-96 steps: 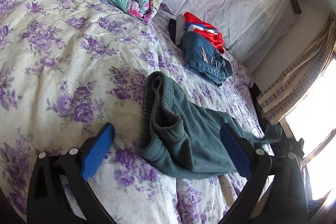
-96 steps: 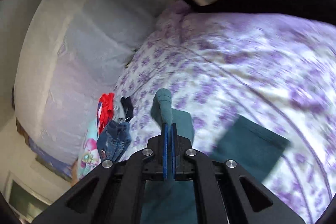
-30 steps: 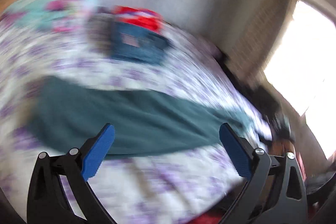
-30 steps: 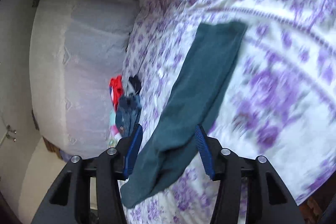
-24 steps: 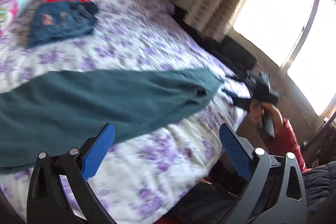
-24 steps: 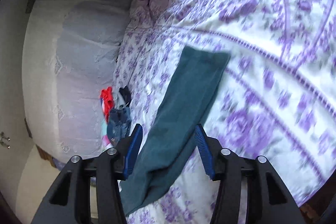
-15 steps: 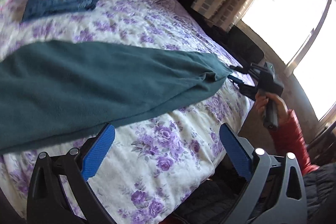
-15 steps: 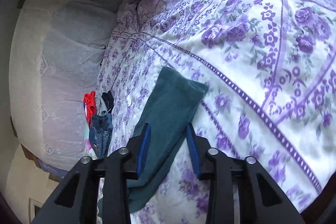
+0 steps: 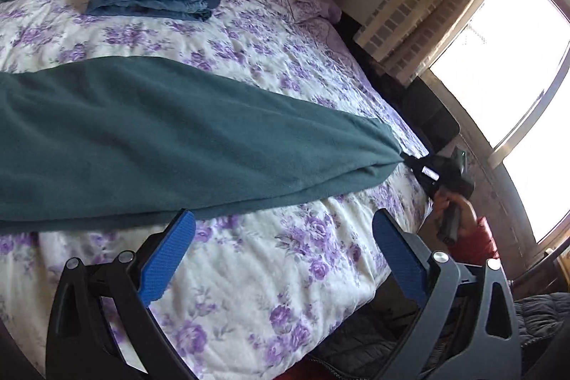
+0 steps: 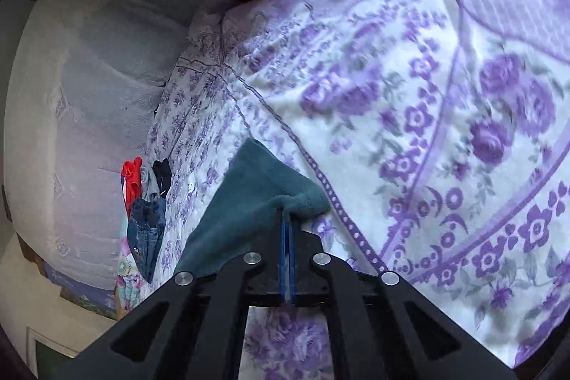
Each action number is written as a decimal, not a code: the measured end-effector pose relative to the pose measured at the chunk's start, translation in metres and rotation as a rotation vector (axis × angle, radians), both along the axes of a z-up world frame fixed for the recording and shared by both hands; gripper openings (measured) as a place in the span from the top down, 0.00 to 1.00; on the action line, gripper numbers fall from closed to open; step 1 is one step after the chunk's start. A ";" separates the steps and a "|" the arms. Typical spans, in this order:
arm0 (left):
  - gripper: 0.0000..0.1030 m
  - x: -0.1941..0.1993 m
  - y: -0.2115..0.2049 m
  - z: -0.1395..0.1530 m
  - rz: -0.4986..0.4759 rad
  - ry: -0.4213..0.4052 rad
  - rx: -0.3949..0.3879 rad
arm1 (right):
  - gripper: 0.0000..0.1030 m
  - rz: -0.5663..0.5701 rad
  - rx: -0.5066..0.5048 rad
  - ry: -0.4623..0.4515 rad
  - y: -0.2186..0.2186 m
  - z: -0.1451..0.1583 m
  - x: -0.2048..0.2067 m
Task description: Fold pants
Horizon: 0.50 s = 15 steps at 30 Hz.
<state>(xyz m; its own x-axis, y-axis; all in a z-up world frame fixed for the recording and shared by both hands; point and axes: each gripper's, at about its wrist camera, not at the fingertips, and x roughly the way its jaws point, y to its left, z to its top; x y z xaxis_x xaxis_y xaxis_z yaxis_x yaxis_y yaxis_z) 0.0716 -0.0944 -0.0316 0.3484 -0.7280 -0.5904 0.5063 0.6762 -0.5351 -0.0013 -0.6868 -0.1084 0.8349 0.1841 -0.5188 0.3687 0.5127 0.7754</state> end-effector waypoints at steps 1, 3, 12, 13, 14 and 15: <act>0.06 0.003 0.001 0.002 -0.001 0.005 0.003 | 0.99 0.012 -0.004 -0.006 -0.001 0.001 0.000; 0.06 0.007 0.001 0.004 -0.003 0.006 0.015 | 0.87 0.033 -0.011 -0.003 0.002 0.009 -0.001; 0.06 0.004 0.029 0.009 0.095 -0.045 0.037 | 0.61 0.007 0.022 -0.002 0.010 0.009 0.002; 0.06 0.000 0.036 0.010 0.125 -0.070 0.054 | 0.61 -0.004 0.028 -0.010 0.009 0.009 0.003; 0.06 -0.001 0.042 0.011 0.150 -0.087 0.070 | 0.62 -0.014 0.036 -0.017 0.008 0.011 0.002; 0.06 -0.002 0.051 0.012 0.191 -0.109 0.090 | 0.62 -0.044 0.036 -0.033 0.006 0.014 -0.005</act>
<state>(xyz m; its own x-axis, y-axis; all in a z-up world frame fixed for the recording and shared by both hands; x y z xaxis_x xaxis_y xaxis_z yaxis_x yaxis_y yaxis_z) 0.0692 -0.0436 -0.0196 0.5403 -0.5887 -0.6013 0.4158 0.8080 -0.4174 -0.0061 -0.6807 -0.0943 0.8590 0.1645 -0.4848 0.3647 0.4679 0.8050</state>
